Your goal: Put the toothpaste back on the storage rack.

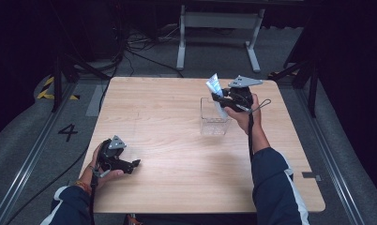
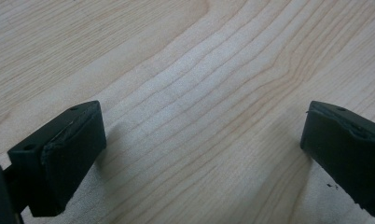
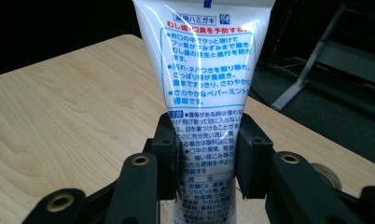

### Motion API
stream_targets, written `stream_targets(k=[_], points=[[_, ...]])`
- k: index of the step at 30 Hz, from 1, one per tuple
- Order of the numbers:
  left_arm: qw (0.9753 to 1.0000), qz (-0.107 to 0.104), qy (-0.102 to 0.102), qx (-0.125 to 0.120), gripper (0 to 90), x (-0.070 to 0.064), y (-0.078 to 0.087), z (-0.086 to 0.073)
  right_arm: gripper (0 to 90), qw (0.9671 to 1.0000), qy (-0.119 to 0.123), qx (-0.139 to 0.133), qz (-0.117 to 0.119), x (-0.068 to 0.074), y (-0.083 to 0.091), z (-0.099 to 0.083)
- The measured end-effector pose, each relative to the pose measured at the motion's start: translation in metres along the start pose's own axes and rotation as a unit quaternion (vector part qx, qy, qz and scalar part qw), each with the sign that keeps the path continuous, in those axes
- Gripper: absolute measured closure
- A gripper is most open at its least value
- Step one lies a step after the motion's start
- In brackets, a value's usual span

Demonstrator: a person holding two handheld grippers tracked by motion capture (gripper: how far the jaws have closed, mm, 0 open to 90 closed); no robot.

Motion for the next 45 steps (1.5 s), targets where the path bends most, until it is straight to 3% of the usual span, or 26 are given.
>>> stream_targets(k=[14,22,45], points=[[1.0000,-0.001,0.001,0.002,0.7,0.000,0.000,0.000,65.4,0.9996,-0.023,-0.018,-0.008,-0.013,-0.004,-0.018],[1.0000,0.000,-0.001,0.001,0.6,0.000,0.000,0.000,65.1,0.9993,-0.024,-0.027,-0.003,-0.015,-0.001,-0.023],[1.0000,0.000,-0.001,0.001,0.7,0.000,0.000,0.000,63.6,0.9999,-0.007,0.000,0.015,-0.005,0.004,-0.050]])
Point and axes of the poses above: each handheld gripper's, and its own axes: y roughly backward along the jaws, z roughly out of its top, x roughly to its left, the point moved 4 cm from there along -y, roughly forward along the jaws
